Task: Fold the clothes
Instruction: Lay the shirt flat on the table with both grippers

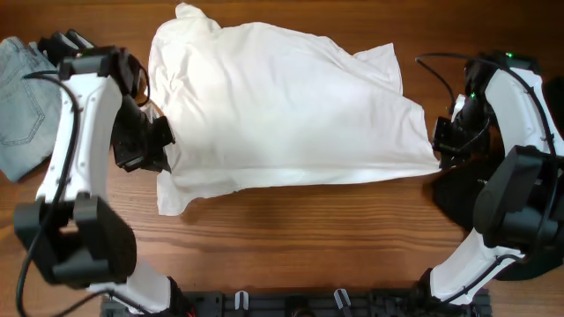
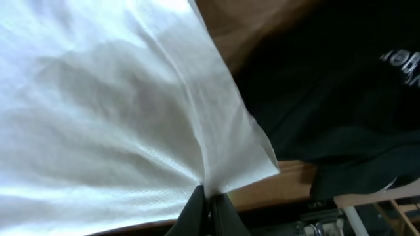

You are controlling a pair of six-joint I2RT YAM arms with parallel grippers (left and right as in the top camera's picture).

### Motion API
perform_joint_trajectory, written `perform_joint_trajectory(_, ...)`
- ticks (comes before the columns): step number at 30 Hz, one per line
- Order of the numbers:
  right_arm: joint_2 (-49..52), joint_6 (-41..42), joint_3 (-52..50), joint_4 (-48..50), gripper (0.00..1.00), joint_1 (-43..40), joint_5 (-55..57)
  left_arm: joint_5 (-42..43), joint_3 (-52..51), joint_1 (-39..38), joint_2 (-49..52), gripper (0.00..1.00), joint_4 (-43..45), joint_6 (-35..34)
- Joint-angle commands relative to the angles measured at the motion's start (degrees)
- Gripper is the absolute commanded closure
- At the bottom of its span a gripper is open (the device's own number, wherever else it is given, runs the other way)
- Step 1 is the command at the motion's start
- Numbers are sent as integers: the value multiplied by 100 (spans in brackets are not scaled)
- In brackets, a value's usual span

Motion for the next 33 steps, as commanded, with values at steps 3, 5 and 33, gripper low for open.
perform_joint_trajectory(3, -647, 39, -393, 109, 96, -42, 170, -177, -428, 48, -765, 96, -31, -125)
perform_joint_trajectory(5, -662, 26, -391, 402, 96, -39, 146, -175, -431, 48, -776, 96, 166, -227)
perform_joint_trajectory(33, -28, 101, -483, 3716, 40, 627, 295, -1123, -599, 63, 514, 30, 3228, -1344)
